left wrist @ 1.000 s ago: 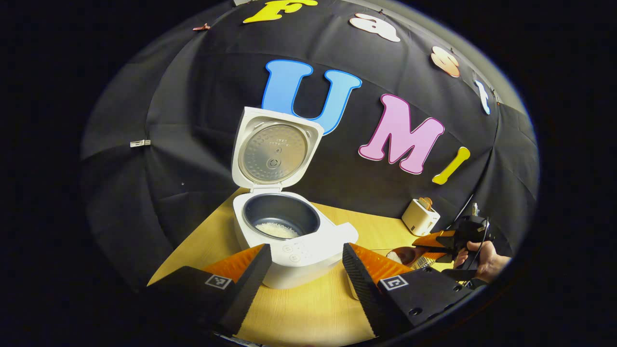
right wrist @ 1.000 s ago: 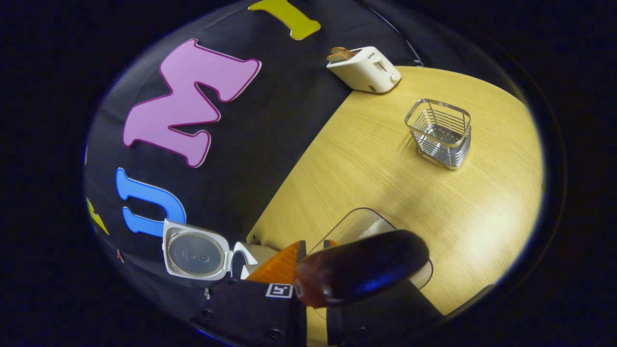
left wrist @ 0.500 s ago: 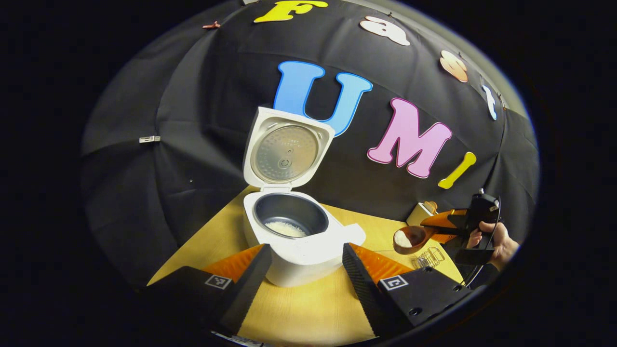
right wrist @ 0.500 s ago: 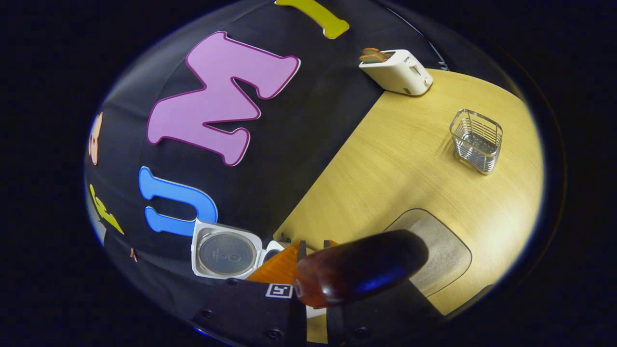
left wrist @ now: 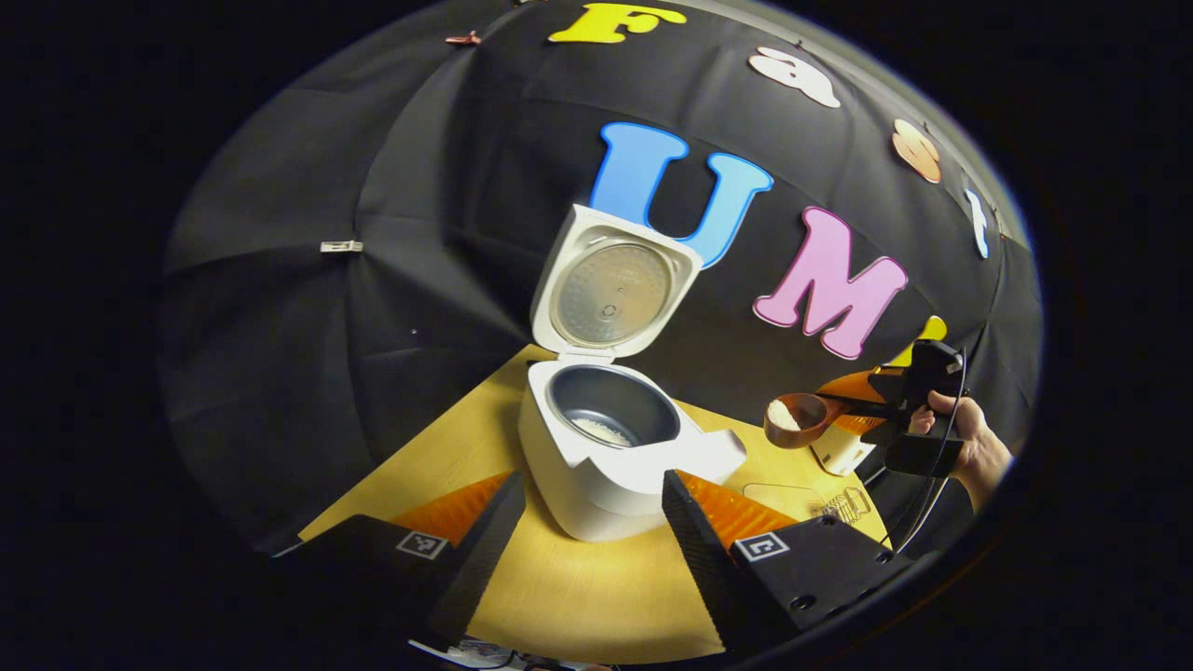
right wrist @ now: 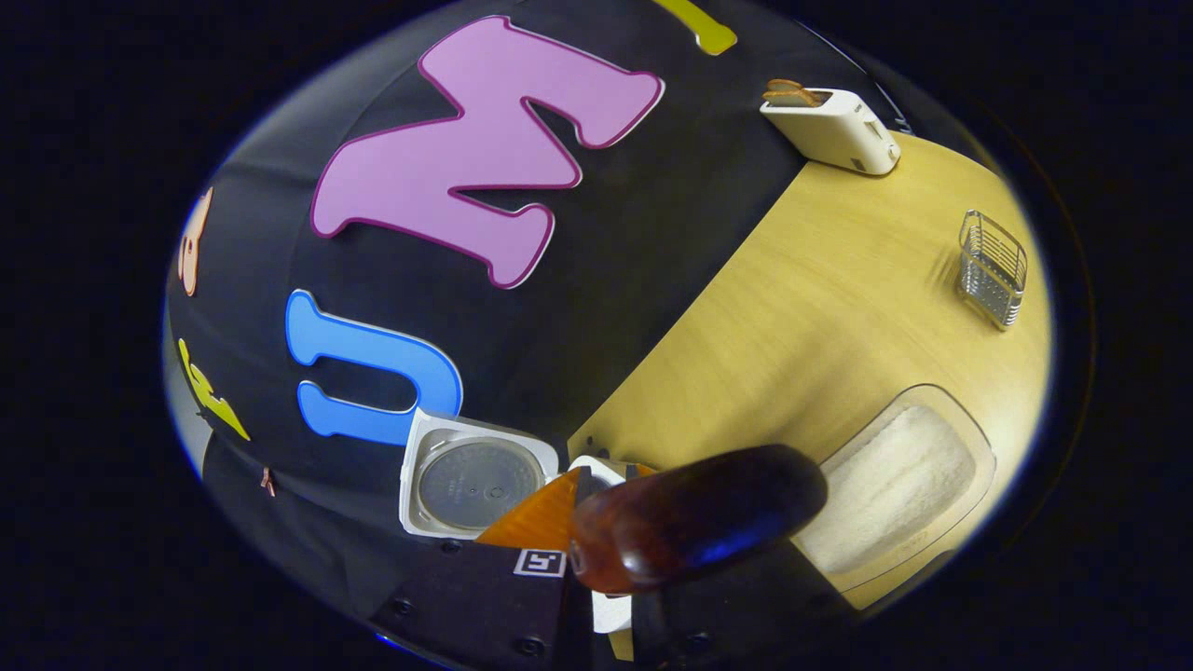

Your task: Close the left gripper, press the button to open the rice cooker; take a wooden spoon from the chopstick holder with the right hand, scoop a spoonful of rice and pour it into the rice cooker, then put the wooden spoon back into the chopstick holder.

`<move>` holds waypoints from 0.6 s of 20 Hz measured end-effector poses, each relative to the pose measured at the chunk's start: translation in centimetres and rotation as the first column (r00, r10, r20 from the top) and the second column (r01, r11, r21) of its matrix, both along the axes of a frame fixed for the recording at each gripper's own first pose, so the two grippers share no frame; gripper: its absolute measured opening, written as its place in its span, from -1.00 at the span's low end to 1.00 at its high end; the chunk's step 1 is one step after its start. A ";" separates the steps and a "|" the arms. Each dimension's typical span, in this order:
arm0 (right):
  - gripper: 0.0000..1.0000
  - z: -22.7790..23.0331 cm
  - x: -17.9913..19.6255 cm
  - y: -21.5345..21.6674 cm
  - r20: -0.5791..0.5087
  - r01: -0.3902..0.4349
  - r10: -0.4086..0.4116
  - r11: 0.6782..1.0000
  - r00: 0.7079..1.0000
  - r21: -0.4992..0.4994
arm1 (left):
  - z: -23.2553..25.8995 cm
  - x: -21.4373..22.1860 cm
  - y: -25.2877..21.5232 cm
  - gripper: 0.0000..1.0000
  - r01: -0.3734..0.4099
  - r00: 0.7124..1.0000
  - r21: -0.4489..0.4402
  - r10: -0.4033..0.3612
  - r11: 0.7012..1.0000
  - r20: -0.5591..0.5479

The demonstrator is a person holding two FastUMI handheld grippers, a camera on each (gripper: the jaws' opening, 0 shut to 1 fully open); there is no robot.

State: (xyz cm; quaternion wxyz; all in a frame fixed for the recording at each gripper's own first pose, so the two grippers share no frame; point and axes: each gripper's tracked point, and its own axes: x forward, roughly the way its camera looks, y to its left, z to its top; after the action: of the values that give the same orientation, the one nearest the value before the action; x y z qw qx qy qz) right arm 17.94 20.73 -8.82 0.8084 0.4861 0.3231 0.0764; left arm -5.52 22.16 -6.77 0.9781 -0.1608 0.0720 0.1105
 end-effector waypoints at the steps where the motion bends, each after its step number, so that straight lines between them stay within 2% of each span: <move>1: -0.82 0.1 0.6 1.2 0.000 -0.013 0.013 1.000 1.000 0.003 | 0.0 -0.4 0.7 0.91 -0.017 1.000 -0.008 0.017 1.000 0.001; 4: -0.82 0.1 2.2 4.7 0.016 -0.055 0.056 0.998 0.998 -0.018 | -0.3 -1.1 2.8 0.92 -0.066 0.998 -0.021 0.066 0.998 0.002; 7: -0.84 -0.7 4.0 8.2 0.058 -0.103 0.108 0.990 0.992 -0.096 | -0.5 -1.6 4.6 0.92 -0.106 0.994 -0.028 0.106 0.994 -0.003; 12: -0.82 -1.4 6.8 14.4 0.121 -0.156 0.176 0.975 0.977 -0.156 | -1.6 -1.6 7.1 0.92 -0.148 0.989 -0.047 0.147 0.988 -0.026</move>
State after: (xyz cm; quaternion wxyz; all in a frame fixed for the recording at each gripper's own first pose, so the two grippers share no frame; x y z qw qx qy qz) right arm 24.70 35.16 -10.22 0.8523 0.3908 0.3124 0.1526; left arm -7.10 29.21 -8.40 0.9622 -0.1883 0.0737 0.1826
